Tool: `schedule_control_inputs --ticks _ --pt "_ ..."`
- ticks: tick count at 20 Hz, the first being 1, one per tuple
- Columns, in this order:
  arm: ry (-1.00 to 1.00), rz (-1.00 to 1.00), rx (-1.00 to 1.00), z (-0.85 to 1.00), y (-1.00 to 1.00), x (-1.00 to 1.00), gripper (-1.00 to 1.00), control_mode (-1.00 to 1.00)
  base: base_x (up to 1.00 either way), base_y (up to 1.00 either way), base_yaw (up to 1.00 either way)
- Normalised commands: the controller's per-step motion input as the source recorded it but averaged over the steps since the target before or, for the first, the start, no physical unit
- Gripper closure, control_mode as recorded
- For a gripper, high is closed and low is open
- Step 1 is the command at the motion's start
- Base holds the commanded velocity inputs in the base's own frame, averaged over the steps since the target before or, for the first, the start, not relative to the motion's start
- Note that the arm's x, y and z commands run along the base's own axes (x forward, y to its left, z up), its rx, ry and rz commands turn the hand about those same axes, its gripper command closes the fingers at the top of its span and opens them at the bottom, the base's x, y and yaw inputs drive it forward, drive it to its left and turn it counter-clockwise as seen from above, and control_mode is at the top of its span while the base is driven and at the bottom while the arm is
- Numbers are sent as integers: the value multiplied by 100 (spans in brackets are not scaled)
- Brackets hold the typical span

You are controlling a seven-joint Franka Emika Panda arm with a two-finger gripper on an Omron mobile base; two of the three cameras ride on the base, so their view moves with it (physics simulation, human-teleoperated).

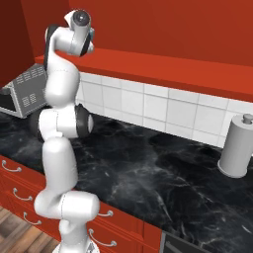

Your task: Move the bowls from the cabinet to the plates on the dining table.

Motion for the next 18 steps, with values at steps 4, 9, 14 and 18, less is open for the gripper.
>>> schedule_control_inputs --ticks 4,9,14,18 --pt "19 0 -15 -62 10 17 -100 -100 0 0 0" --pt "6 0 -9 -71 3 3 -100 -100 0 0 0" --pt "0 0 -1 -79 0 0 -100 -100 0 0 0" --pt "0 0 0 -73 0 0 -100 -100 0 0 0"
